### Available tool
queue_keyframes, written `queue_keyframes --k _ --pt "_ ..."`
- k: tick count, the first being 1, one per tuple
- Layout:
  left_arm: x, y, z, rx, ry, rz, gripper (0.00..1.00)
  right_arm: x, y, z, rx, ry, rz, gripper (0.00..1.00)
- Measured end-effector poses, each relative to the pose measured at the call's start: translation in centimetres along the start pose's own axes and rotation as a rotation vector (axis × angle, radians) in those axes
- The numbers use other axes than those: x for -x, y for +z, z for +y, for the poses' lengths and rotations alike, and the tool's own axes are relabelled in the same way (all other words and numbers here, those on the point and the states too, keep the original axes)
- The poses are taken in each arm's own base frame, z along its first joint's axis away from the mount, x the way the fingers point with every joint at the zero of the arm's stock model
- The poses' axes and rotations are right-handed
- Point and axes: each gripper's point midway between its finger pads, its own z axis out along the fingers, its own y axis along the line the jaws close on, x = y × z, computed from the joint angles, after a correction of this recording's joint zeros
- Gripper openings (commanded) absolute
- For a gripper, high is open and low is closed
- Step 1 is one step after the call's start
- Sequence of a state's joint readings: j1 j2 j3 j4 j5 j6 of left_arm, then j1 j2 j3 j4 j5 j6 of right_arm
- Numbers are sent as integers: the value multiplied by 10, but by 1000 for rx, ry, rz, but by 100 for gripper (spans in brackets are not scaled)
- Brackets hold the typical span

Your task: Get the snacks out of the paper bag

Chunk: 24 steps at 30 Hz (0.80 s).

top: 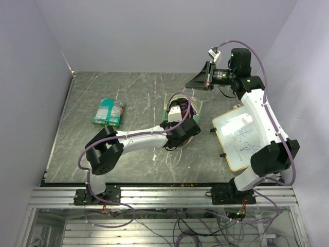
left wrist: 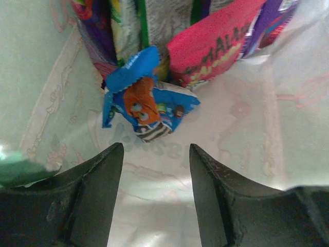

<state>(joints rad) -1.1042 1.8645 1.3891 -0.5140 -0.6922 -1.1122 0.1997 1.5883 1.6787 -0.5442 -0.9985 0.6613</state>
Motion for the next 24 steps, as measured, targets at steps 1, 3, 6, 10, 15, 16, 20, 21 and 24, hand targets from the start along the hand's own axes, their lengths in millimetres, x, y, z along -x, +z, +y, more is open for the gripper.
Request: queue_keyframes --k 1,3,6,10,15,16,20,21,24 --pt "-1 3 3 14 3 4 64 0 0 1 1 -2 -1 0" --pt "-2 7 10 36 7 7 62 1 0 2 3 -4 -1 0" --pt "2 12 13 50 3 5 61 1 0 3 8 -6 1 0" --pt "9 20 12 62 6 1 58 1 0 3 9 -6 2 0" --pt "11 28 13 73 36 2 43 1 0 3 10 -10 0 0" --pt "11 29 13 74 43 2 40 0 0 3 10 -10 0 0" --pt "13 29 14 72 70 5 29 -1 -1 3 11 -18 -2 0" --pt "14 28 12 66 75 7 27 -1 -1 3 10 -22 -2 0" --pt "14 25 8 39 98 23 22 -3 -3 4 7 -34 -6 0"
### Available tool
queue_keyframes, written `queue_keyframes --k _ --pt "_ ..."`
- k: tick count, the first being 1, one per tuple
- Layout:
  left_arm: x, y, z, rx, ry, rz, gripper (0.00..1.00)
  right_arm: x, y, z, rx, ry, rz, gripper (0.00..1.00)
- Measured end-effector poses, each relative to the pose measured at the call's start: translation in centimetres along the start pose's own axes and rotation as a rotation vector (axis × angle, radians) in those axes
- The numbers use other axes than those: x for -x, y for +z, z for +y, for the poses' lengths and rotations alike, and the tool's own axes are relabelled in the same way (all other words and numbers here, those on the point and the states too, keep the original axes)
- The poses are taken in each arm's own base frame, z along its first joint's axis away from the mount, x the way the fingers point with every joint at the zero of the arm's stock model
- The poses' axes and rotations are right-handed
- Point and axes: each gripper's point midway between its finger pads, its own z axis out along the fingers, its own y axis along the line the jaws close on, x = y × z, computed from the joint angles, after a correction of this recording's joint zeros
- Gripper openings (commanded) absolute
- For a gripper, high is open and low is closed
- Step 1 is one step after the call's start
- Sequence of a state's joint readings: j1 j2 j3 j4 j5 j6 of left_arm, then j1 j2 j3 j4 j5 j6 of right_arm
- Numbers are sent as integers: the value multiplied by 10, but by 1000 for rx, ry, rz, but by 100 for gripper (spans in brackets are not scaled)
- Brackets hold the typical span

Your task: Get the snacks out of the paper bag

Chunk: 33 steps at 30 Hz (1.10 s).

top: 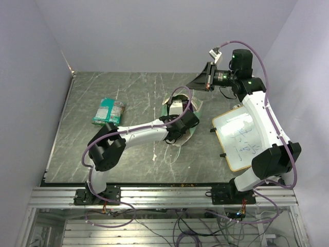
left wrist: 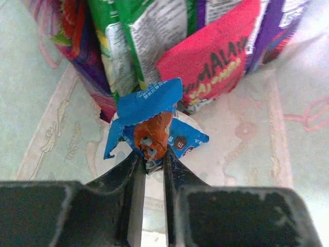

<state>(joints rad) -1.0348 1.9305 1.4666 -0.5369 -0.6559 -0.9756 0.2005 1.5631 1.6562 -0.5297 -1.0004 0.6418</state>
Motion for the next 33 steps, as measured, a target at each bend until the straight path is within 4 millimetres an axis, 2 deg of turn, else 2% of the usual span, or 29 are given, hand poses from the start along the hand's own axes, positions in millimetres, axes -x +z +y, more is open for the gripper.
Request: queue_keyframes --k 3,7,13,15,18,22,24,26,29,33 --pt "5 -9 -6 -56 22 13 19 -2 -1 -1 -9 -10 -8 0" --pt "23 -37 -17 -170 22 16 15 -3 -2 -5 -30 -14 -21 0" --pt "57 -93 -28 -345 9 9 13 -1 -2 -16 -87 -19 -42 0" --pt "65 -116 -25 -399 11 12 8 -1 -3 -20 -111 -16 -47 0" --pt "79 -151 -15 -472 18 11 7 1 -3 -25 -142 -16 -58 0" --pt "90 -193 7 -542 58 25 7 4 -4 -29 -167 -16 -74 0" --pt "92 -209 23 -545 89 51 7 4 -4 -31 -175 -16 -78 0" --pt "95 -215 42 -517 111 78 7 4 -4 -31 -176 -17 -79 0" --pt "94 -211 79 -419 141 125 7 3 -4 -33 -186 -16 -75 0" --pt "88 -185 129 -244 177 197 7 -1 -4 -36 -193 -24 -67 0"
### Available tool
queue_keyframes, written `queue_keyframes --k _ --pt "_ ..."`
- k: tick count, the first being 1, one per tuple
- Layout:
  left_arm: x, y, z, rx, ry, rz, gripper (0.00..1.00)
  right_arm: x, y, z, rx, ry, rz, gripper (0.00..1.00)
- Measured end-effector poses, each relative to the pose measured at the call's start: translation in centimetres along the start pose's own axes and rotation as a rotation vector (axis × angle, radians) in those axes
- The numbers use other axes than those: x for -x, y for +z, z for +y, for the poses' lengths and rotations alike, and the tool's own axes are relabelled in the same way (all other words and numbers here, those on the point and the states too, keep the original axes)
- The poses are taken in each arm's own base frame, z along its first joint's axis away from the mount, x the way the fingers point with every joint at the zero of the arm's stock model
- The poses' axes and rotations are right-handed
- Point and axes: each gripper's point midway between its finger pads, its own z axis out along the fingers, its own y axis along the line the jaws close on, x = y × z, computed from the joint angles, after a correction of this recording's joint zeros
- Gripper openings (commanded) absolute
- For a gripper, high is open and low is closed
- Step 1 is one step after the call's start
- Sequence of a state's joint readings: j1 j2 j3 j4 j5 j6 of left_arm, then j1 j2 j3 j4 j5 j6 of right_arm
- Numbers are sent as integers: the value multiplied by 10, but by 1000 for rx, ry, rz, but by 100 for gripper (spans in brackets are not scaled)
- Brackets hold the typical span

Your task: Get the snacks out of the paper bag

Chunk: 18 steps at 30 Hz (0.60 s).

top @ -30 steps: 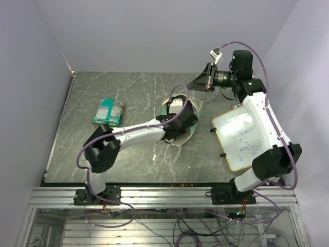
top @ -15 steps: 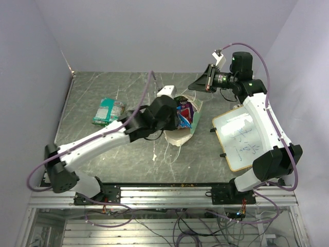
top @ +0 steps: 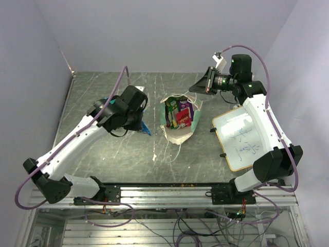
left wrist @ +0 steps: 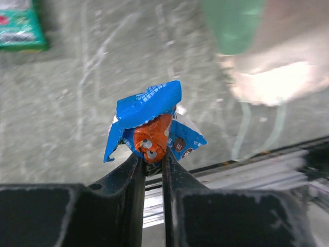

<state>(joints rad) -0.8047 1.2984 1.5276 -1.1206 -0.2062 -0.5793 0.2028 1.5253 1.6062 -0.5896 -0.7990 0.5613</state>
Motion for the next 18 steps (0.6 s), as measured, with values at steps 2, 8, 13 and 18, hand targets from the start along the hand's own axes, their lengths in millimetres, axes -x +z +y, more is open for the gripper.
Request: queue_keyframes --k 2,8,13,18 --pt "-8 16 29 98 2 55 7 -5 0 -4 -10 2 6 0" --pt "-23 91 81 298 35 278 7 -13 4 -12 -12 13 16 0" --pt "-26 147 104 348 64 411 7 -12 4 -11 -1 -1 12 0" --pt "9 173 108 327 111 390 7 -12 4 -10 6 -13 16 0"
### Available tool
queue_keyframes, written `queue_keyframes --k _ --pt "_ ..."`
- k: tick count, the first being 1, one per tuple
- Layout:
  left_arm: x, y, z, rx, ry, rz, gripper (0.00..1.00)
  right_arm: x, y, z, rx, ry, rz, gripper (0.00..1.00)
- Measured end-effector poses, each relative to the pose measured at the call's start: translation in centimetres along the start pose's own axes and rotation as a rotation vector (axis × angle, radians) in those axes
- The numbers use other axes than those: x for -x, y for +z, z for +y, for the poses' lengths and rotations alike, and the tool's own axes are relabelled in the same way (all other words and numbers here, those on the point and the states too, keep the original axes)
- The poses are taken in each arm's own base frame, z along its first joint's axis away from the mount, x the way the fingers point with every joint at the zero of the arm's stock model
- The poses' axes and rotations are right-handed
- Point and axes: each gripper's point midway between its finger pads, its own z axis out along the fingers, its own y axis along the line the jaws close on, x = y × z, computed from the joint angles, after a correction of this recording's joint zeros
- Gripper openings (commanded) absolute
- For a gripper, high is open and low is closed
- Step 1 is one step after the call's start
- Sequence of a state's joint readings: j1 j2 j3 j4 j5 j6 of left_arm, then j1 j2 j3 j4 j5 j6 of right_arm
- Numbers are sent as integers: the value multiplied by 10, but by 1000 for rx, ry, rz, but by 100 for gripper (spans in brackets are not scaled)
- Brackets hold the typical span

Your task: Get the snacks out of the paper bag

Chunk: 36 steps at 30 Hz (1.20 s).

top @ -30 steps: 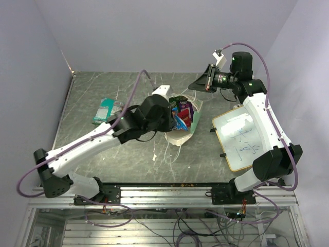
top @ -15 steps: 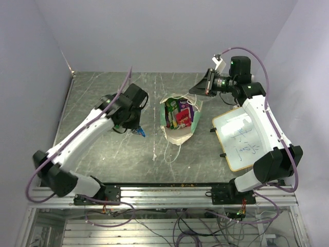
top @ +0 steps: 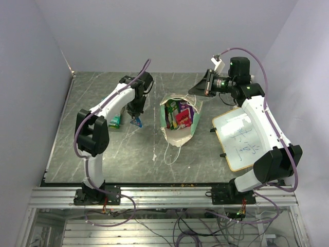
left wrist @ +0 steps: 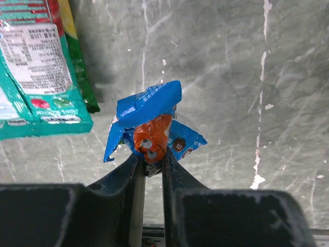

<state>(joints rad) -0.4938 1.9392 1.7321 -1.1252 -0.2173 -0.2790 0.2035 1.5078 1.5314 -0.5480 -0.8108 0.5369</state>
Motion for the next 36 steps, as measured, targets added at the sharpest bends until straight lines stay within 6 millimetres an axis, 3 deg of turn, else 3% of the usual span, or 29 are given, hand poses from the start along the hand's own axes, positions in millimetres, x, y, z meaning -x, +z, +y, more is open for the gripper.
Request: queue_keyframes --k 2,10,23,29,36 --pt "7 3 3 1 21 -3 7 -1 0 1 7 -1 3 0" --pt "0 32 14 4 75 89 7 0 -2 7 30 -32 9 0" --pt "8 81 25 9 40 188 8 -1 2 6 55 -39 31 0" --pt "3 96 25 1 19 224 26 -1 2 7 61 -41 33 0" --pt "11 90 23 -6 -16 186 55 -2 1 9 70 -43 36 0"
